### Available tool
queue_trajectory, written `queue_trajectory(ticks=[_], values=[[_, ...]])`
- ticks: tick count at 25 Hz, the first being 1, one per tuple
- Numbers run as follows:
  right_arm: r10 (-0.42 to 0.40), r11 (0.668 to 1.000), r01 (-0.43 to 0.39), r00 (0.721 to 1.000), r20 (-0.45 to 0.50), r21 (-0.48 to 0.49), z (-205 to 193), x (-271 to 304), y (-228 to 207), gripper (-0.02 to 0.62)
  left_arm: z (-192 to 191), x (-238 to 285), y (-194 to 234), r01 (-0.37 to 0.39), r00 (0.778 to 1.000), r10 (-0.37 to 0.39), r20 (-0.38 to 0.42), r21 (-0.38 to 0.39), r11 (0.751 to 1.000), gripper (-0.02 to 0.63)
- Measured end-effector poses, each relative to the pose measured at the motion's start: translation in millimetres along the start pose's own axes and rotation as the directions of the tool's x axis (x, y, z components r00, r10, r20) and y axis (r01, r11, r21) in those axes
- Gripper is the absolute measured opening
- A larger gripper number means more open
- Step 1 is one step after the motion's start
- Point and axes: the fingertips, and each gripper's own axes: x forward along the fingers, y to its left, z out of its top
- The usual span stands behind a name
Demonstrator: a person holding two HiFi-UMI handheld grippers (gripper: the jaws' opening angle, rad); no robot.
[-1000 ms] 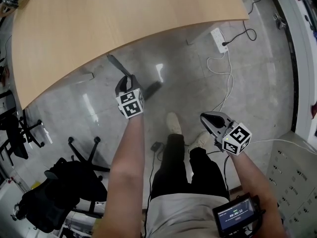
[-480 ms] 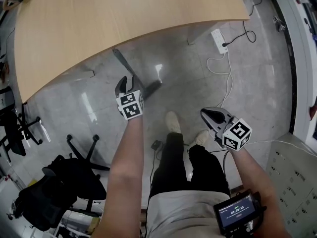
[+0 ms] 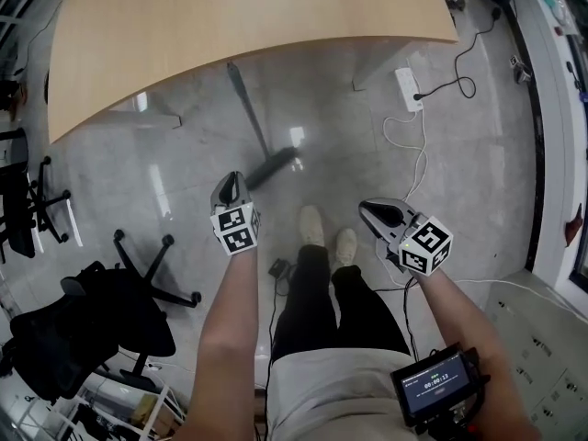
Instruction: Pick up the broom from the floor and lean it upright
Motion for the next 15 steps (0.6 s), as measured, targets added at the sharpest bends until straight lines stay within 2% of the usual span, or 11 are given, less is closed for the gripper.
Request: queue_trajectory(ticks=[5,10,13,15], values=[[0.032,0.999,-0.033,0.999,-0.014,-0.03,-8,-27,12,0.021,-37,-73,-23,0.032,0.999,-0.032,-0.011,0.009,0.999,0.009],[0.027,0.996,-0.029,0.999,-0.02,-0.079,-10,-57,23,0.021,-74,-141,-76,0.15,0.987,-0.148,-0.064,0.032,0.988,0.008],[0.029,0.995,-0.031,0.999,-0.019,-0.098,-10,-72,33,0.021,-78,-184,-107,0.223,0.974,-0.22,-0.056,0.053,0.973,0.008],[0.035,0.993,-0.036,0.999,-0.014,-0.112,-6,-79,41,0.022,-75,-208,-113,0.24,0.97,-0.238,-0.047,0.054,0.969,0.008]])
